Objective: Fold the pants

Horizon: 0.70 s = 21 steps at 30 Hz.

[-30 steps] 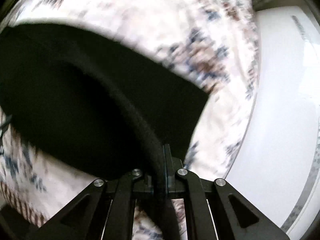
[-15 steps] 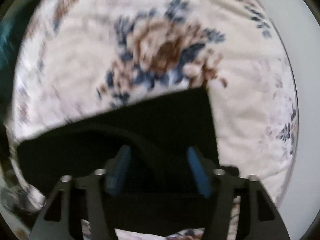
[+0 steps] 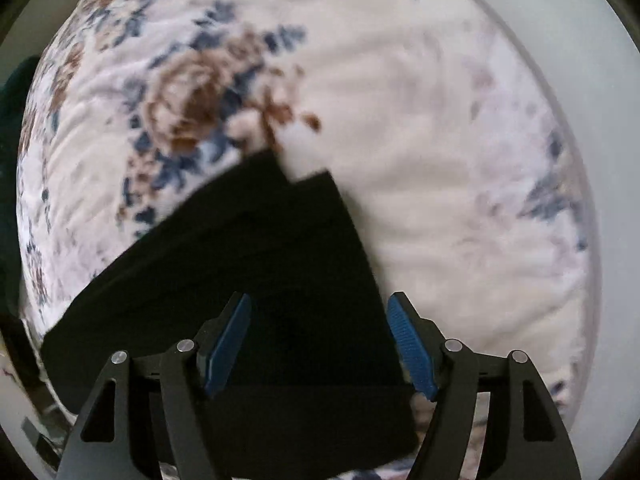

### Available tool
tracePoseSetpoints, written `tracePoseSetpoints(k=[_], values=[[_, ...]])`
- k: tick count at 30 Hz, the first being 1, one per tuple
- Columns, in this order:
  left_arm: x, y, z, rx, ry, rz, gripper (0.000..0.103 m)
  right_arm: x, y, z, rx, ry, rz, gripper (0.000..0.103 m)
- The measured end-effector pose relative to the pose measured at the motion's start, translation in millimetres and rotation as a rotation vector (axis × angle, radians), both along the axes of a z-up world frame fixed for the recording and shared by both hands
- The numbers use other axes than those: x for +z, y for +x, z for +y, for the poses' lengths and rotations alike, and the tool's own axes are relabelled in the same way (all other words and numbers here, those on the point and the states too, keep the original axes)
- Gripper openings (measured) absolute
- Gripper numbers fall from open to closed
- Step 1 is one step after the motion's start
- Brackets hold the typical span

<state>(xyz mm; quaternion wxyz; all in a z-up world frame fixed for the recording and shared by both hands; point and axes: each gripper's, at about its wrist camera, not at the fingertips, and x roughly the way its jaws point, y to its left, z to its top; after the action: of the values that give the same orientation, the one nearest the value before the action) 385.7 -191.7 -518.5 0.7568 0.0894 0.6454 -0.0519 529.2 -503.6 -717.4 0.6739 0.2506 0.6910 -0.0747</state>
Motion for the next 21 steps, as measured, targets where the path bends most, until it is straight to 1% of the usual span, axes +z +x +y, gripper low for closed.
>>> tracePoseSetpoints(k=[1, 2, 3, 4, 5, 7, 8, 9, 10, 11, 12, 13, 14, 15, 16, 17, 18, 19, 21], values=[[-2, 1, -1, 0.000, 0.002, -0.001, 0.082, -4, 1, 3, 0.021, -0.017, -0.007, 0.070], [-3, 1, -2, 0.002, 0.004, -0.002, 0.082, -2, 1, 8, 0.045, -0.055, -0.037, 0.042], [-4, 1, -2, 0.005, 0.005, -0.004, 0.082, 5, 2, 16, 0.084, -0.112, -0.073, 0.011], [-4, 1, -2, 0.008, 0.007, -0.009, 0.082, 15, 0, 21, 0.093, -0.130, -0.118, 0.011], [-4, 1, -1, 0.012, 0.011, -0.016, 0.082, 29, -2, 26, 0.097, -0.140, -0.187, 0.011], [-2, 1, 2, 0.025, 0.017, -0.040, 0.082, 68, -11, 33, 0.104, -0.203, -0.339, 0.010], [-1, 2, 4, 0.033, 0.018, -0.050, 0.082, 82, -13, 34, 0.099, -0.233, -0.398, 0.010], [-1, 3, 6, 0.044, 0.022, -0.058, 0.082, 86, -11, 31, 0.097, -0.252, -0.424, 0.010], [0, 4, 8, 0.058, 0.025, -0.068, 0.082, 68, 0, 24, 0.099, -0.248, -0.356, 0.010], [2, 5, 11, 0.072, 0.025, -0.093, 0.082, 36, 12, 14, 0.095, -0.220, -0.215, 0.012], [5, 6, 14, 0.083, 0.028, -0.129, 0.082, 15, 20, 9, 0.078, -0.193, -0.116, 0.016], [7, 7, 16, 0.087, 0.030, -0.146, 0.082, -1, 23, 2, 0.036, -0.145, -0.039, 0.020], [10, 7, 19, 0.089, 0.030, -0.167, 0.082, -1, 20, -3, -0.017, -0.122, -0.033, 0.028], [13, 8, 23, 0.092, 0.030, -0.179, 0.082, 9, 16, -4, -0.050, -0.123, -0.076, 0.052], [15, 9, 27, 0.094, 0.035, -0.184, 0.082, 25, 10, 0, -0.058, -0.138, -0.143, 0.068], [18, 10, 32, 0.098, 0.045, -0.193, 0.082, 41, 5, 10, -0.036, -0.166, -0.197, 0.091], [23, 10, 41, 0.100, 0.062, -0.210, 0.082, 56, -1, 24, 0.005, -0.197, -0.243, 0.092], [27, 9, 48, 0.099, 0.069, -0.219, 0.082, 66, -9, 42, 0.052, -0.231, -0.263, 0.092], [38, 8, 73, 0.102, 0.084, -0.241, 0.089, 79, -27, 84, 0.132, -0.295, -0.286, 0.092]])
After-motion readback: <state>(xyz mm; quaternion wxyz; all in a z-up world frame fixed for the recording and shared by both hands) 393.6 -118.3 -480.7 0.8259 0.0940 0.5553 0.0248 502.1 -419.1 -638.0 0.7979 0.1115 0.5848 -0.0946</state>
